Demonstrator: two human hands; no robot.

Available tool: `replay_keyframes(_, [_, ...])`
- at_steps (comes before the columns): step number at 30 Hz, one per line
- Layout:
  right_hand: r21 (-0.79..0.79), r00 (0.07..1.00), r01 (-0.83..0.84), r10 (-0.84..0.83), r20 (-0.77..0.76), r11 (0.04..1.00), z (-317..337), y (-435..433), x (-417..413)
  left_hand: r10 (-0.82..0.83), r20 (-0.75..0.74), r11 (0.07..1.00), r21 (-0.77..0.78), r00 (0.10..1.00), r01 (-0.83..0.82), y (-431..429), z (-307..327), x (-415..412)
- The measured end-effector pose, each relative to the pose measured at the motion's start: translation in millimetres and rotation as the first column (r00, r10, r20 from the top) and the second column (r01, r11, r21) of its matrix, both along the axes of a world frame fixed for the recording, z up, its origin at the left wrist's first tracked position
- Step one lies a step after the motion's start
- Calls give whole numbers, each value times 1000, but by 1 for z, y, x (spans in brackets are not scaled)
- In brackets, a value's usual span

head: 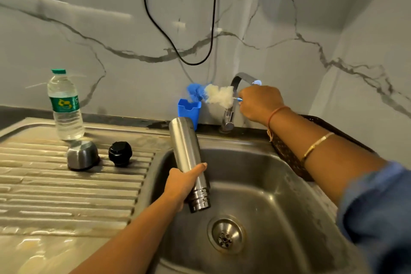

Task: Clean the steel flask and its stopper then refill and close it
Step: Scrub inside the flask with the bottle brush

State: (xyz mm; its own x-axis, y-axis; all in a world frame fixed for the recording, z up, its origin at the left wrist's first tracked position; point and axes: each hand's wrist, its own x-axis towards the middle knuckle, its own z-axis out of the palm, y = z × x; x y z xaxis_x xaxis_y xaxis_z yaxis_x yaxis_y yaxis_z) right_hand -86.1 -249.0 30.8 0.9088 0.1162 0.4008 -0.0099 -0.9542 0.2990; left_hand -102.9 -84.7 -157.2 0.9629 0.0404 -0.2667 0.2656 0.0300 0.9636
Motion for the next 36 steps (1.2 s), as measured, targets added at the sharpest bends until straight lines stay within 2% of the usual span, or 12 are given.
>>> replay_keyframes(5, [-315,996,84,-78,34,945,15,23,31,55,50,992,110,997,-60,6,0,7])
replay_keyframes(9, [-462,968,229,-150,203,856,33,34,50,54,89,965,252,995,-75,8,2,8])
replay_keyframes(11, [-498,955,269,-164,246,824,38,40,56,47,103,949,306,994,-76,8,1,8])
replay_keyframes(16, [-527,964,264,-211,159,808,32,59,67,29,98,943,329,995,-60,10,0,11])
replay_keyframes(20, [-496,958,287,-236,165,819,36,60,69,35,78,964,261,996,-54,11,-1,14])
replay_keyframes(24, [-450,951,304,-242,191,840,52,47,61,-14,-12,999,45,1000,15,10,0,14])
replay_keyframes(28, [-391,951,302,-243,193,870,55,25,47,-129,-80,982,-148,989,116,9,8,8])
replay_keyframes(36, [-275,954,226,-155,256,935,47,-6,25,-299,-92,930,-249,950,269,9,13,2])
